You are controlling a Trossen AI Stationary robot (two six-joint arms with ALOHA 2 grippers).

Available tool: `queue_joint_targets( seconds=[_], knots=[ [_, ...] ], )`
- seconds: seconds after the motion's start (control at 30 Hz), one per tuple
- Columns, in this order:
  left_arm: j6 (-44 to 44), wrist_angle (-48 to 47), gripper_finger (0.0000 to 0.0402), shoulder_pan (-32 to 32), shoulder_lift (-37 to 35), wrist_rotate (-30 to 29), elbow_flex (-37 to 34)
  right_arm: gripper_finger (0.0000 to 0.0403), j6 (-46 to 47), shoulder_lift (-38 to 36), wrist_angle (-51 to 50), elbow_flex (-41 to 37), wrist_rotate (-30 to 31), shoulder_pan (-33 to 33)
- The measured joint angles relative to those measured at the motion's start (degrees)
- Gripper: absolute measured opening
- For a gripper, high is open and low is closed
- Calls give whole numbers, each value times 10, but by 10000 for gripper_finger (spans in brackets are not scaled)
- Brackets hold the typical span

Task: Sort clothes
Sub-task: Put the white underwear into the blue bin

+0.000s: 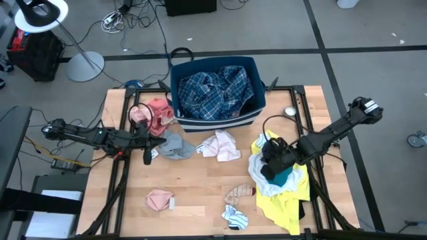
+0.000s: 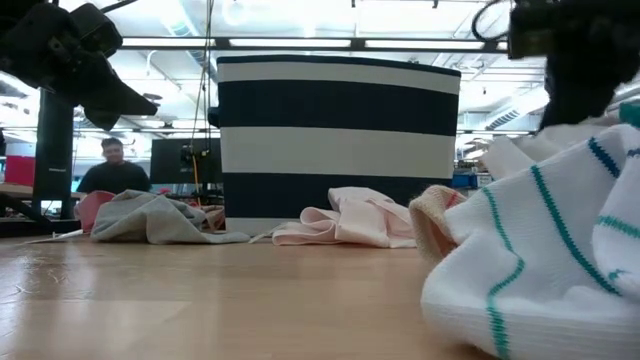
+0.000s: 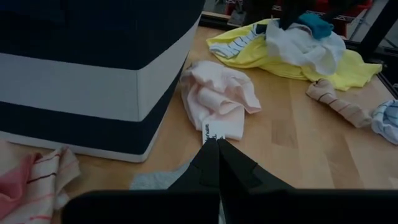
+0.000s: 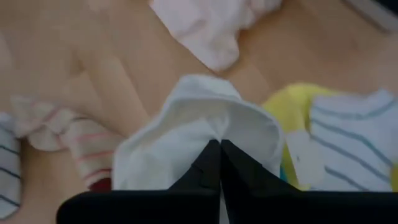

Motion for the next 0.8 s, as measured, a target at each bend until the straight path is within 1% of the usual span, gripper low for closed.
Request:
queue_joint_targets(
  seconds=[0.3,0.43,0.6,0.7,0.8],
  knots=[
    [0,0,1,0,0,0,0,1,-99,-1,-2,89,3,-28],
    [13,0,1,0,0,-1,0,1,-155,-1,-3,139,36,-34],
    [13,0,1,0,0,-1,0,1,-224,0,-1,219,63,-48],
    [15,0,1,0,0,-1,0,0,-282,5,2,270,96,-58],
    [29,1,1,0,0,-1,0,0,-349,13,32,320,108,-83]
  ],
)
